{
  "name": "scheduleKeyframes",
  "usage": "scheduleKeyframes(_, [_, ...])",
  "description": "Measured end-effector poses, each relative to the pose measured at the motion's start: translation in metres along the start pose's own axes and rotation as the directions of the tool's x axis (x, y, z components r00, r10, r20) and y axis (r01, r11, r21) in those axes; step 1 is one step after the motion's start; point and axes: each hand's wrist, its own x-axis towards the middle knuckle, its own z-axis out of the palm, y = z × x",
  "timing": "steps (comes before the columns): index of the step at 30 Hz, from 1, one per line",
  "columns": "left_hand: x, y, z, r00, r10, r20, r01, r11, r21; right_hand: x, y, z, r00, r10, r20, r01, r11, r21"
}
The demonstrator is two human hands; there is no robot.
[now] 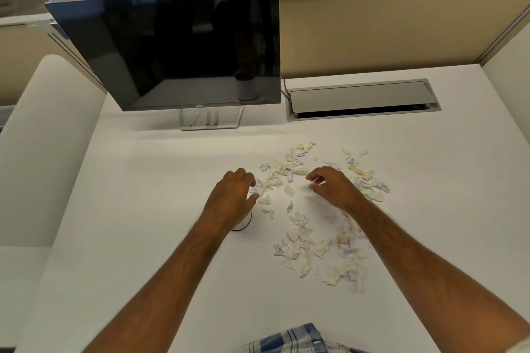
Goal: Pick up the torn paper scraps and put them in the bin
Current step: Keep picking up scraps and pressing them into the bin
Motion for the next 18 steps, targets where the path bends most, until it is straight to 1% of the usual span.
scheduleKeyframes(4, [0.035,0.003,0.009,0.993,-0.009,0.116,0.019,0.996,-0.082,0.029,0.001,-0.006,0.999,-0.032,0.04,0.035,0.995,-0.094])
scheduleKeyframes(7, [0.065,0.001,0.02,0.981,-0.004,0.196,0.023,0.995,-0.095,0.048,0.0,-0.01,0.999,-0.023,0.034,0.028,0.987,-0.161])
scheduleKeyframes(9, [0.081,0.001,0.027,0.971,-0.008,0.24,0.026,0.997,-0.071,0.059,-0.005,-0.012,0.999,-0.018,0.036,0.025,0.975,-0.219])
scheduleKeyframes(13, [0.105,-0.001,0.043,0.953,-0.027,0.301,0.034,0.999,-0.017,0.077,-0.01,-0.011,0.999,-0.015,0.044,0.028,0.953,-0.3])
scheduleKeyframes(18, [0.117,-0.002,0.059,0.943,-0.032,0.332,0.048,0.998,-0.039,0.089,-0.012,-0.003,0.995,-0.057,0.083,0.084,0.924,-0.374])
